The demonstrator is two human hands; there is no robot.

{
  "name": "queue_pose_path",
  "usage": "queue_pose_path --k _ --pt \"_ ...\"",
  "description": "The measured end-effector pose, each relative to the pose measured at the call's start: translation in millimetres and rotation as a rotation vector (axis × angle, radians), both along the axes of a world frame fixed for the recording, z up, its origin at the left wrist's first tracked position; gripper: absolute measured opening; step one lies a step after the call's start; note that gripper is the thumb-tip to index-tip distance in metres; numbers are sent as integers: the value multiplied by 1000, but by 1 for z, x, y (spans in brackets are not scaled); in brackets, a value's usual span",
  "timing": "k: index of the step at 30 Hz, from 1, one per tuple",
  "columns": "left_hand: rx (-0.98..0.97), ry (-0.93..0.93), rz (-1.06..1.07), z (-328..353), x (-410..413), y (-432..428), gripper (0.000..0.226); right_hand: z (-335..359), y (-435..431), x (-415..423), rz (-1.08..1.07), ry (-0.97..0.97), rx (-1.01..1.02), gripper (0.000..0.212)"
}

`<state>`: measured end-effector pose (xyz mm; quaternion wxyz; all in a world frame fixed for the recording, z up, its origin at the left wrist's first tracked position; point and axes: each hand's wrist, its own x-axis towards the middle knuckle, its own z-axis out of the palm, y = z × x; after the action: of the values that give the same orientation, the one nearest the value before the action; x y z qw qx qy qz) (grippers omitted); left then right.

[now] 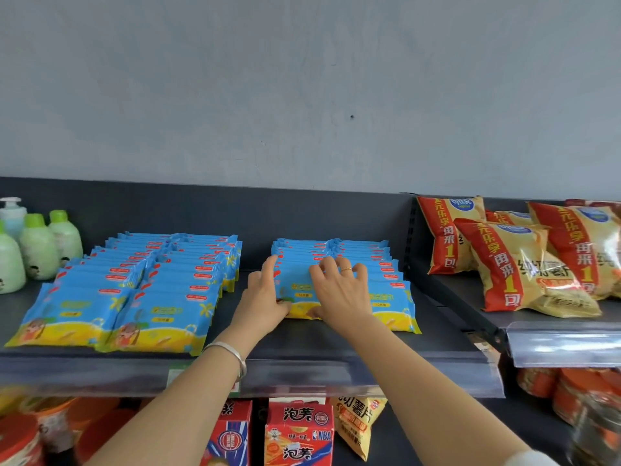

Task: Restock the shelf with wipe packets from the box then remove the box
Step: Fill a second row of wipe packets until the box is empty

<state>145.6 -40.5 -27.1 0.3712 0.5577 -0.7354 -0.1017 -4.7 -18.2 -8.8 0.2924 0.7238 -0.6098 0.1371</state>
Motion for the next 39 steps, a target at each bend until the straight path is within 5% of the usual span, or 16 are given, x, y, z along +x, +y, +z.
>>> queue_pose_path --k 4,15,25,39 --pt "-14 -55 80 2 -1 -4 86 -5 -7 -2 -30 -40 -108 76" --pt "17 -295 203 0 -13 -2 96 -4 10 -20 52 -143 -11 74" --pt "-204 -612 134 2 -44 3 77 9 24 -84 -160 -245 413 88" --pt "-218 -584 137 3 -55 6 76 -15 0 -79 -147 -182 19 67"
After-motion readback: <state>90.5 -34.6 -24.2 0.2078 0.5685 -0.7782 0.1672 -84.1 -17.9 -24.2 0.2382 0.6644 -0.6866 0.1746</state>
